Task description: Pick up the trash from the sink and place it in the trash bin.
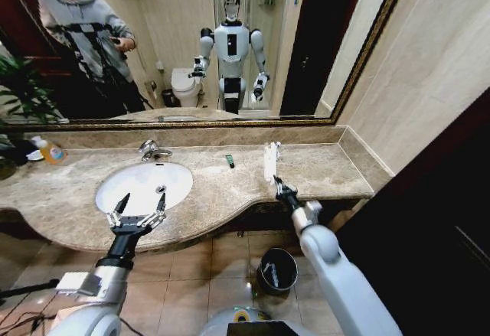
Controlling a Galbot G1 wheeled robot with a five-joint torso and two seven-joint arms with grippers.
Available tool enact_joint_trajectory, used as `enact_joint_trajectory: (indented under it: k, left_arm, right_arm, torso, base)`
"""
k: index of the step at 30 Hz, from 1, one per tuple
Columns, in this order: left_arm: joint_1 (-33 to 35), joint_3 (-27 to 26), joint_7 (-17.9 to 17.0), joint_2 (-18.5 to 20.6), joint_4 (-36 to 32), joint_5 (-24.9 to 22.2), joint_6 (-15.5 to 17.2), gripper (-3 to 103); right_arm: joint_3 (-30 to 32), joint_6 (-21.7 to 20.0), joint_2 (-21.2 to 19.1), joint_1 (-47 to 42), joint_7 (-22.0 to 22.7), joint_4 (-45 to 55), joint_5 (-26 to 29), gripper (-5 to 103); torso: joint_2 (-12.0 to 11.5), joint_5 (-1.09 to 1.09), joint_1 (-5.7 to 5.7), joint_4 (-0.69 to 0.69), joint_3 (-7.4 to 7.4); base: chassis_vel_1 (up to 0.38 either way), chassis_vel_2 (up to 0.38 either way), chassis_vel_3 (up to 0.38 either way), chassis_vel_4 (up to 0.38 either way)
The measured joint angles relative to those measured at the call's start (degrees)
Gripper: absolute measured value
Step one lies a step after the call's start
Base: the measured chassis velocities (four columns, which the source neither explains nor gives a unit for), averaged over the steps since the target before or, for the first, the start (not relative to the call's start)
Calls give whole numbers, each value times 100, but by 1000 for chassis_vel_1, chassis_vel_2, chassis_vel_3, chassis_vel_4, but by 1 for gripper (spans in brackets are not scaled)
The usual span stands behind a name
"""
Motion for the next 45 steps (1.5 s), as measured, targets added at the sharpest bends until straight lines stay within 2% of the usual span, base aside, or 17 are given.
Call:
enact_joint_trajectory:
  k: [1,2,3,6,7,10,15,17,22,25,27,30,31,33,35,37,45]
  left_arm:
    - [0,0,0,0,0,0,0,100]
    - [0,0,0,0,0,0,0,100]
    - [0,0,0,0,0,0,0,100]
    - [0,0,0,0,0,0,0,100]
    - [0,0,0,0,0,0,0,100]
    - [0,0,0,0,0,0,0,100]
    - [0,0,0,0,0,0,0,100]
    - [0,0,0,0,0,0,0,100]
    - [0,0,0,0,0,0,0,100]
    - [0,0,0,0,0,0,0,100]
    - [0,0,0,0,0,0,0,100]
    - [0,0,0,0,0,0,0,100]
    - [0,0,0,0,0,0,0,100]
    - [0,0,0,0,0,0,0,100]
    - [0,0,0,0,0,0,0,100]
    - [0,0,0,0,0,0,0,100]
    - [0,0,0,0,0,0,0,100]
  right_arm:
    - [55,418,106,-343,-86,43,-369,0]
    - [68,638,177,-502,-108,37,-533,0]
    - [68,638,177,-502,-108,37,-533,0]
    - [57,1447,457,-1048,-145,-303,-998,0]
    - [57,1447,457,-1048,-145,-303,-998,0]
    - [44,1951,570,-1423,-172,-737,-1312,0]
    - [50,2224,637,-1603,-261,-1218,-1470,0]
    - [107,2473,678,-1534,-289,-1758,-1602,0]
    - [144,2602,681,-1408,-293,-2281,-1650,0]
    - [152,2706,678,-986,-319,-3468,-1658,0]
    - [149,2706,678,-922,-323,-3633,-1658,0]
    - [115,2729,700,-522,-353,-4775,-1773,0]
    - [115,2729,700,-522,-353,-4775,-1773,0]
    - [96,2693,722,-276,-361,-5502,-1940,0]
    - [91,2691,731,-226,-361,-5646,-1974,0]
    - [66,2606,772,10,-362,-6321,-2175,0]
    - [41,2604,865,572,-406,-7268,-2364,0]
  torso:
    - [0,0,0,2,0]
    - [0,0,0,1,0]
    - [0,0,0,1,0]
    - [0,0,0,2,0]
    - [0,0,0,2,0]
    - [0,-1,0,1,0]
    - [0,-1,0,1,0]
    - [-1,0,1,2,1]
    - [-1,-1,1,2,1]
    - [-1,0,1,2,1]
    - [-1,0,1,2,1]
    - [-1,1,2,2,1]
    - [-1,1,2,2,1]
    - [-1,0,1,2,1]
    - [-1,0,2,2,1]
    - [-1,0,2,2,1]
    - [-1,1,1,2,1]
  base:
    - [0,0,0,0]
    - [0,0,0,0]
    - [0,0,0,0]
    - [0,0,0,0]
    - [0,0,0,0]
    - [0,0,0,0]
    - [0,0,0,0]
    - [0,0,0,0]
    - [0,0,0,0]
    - [0,0,0,0]
    - [0,0,0,0]
    - [0,0,0,0]
    - [0,0,0,0]
    - [0,0,0,0]
    - [0,0,0,0]
    - [0,0,0,0]
    - [0,0,0,0]
